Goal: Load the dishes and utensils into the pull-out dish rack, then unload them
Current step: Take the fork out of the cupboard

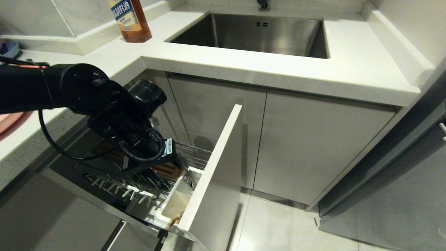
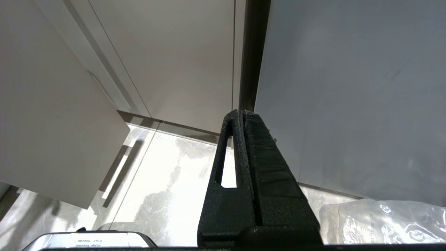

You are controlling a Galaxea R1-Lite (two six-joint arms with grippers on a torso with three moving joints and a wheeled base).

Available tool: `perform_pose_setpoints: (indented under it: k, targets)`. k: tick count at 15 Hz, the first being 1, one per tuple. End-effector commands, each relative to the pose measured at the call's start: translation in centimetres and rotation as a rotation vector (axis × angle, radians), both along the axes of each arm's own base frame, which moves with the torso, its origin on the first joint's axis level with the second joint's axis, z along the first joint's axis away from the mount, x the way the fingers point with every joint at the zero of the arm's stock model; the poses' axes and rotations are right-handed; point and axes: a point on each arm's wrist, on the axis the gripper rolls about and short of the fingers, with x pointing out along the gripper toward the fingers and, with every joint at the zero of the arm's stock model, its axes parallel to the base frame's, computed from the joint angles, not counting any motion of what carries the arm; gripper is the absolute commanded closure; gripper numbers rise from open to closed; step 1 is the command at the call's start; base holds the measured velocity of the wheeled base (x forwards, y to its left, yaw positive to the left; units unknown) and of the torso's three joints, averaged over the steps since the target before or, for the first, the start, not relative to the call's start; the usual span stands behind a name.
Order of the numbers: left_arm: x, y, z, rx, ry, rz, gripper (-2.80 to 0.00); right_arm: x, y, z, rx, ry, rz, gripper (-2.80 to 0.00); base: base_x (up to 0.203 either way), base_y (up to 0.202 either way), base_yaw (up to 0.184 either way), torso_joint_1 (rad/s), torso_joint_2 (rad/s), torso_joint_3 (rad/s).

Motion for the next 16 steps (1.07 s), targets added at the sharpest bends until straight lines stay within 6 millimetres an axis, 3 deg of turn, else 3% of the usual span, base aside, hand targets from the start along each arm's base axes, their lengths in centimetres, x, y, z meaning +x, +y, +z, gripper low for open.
perform_pose_setpoints:
  k: [1, 10, 16]
  targets:
    - [1.0, -0.3, -1.1, 0.011, 0.034, 0.005, -2.8, 0.0, 0.0, 0.0, 0.0, 0.002, 0.0, 0.0, 0.0, 0.0, 0.0, 0.0, 0.0, 0.0]
    - [3.7, -0.9, -2.5, 0.011, 0.036, 0.015, -2.8, 0.0, 0.0, 0.0, -0.001, 0.001, 0.002, 0.0, 0.0, 0.0, 0.0, 0.0, 0.0, 0.0]
    - [4.2, -1.1, -2.1, 0.004, 0.013, 0.016, -2.8, 0.0, 0.0, -0.1, 0.0, 0.003, 0.0, 0.0, 0.0, 0.0, 0.0, 0.0, 0.0, 0.0]
